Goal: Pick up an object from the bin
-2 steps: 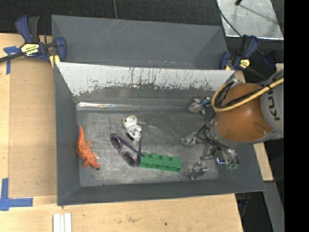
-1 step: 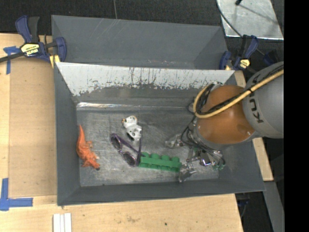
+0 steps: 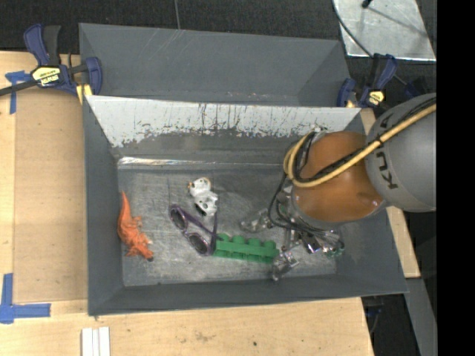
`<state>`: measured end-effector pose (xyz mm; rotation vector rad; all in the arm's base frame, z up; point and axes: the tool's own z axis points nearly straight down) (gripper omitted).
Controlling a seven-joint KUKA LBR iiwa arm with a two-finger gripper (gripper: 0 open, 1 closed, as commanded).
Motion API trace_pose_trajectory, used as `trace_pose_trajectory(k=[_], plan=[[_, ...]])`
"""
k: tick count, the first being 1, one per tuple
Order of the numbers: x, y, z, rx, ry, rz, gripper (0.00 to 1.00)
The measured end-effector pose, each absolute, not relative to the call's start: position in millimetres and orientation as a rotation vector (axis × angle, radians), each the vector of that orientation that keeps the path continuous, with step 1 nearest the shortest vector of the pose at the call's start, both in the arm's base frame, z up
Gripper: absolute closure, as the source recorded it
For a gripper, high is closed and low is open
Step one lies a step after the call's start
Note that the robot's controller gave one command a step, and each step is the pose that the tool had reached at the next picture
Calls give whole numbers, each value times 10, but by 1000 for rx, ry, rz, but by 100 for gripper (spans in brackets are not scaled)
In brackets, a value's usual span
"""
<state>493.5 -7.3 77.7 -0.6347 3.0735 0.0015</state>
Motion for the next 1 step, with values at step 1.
trace_pose_trajectory(k=[1], plan=[[5254, 870, 757, -527, 3079, -3, 100]])
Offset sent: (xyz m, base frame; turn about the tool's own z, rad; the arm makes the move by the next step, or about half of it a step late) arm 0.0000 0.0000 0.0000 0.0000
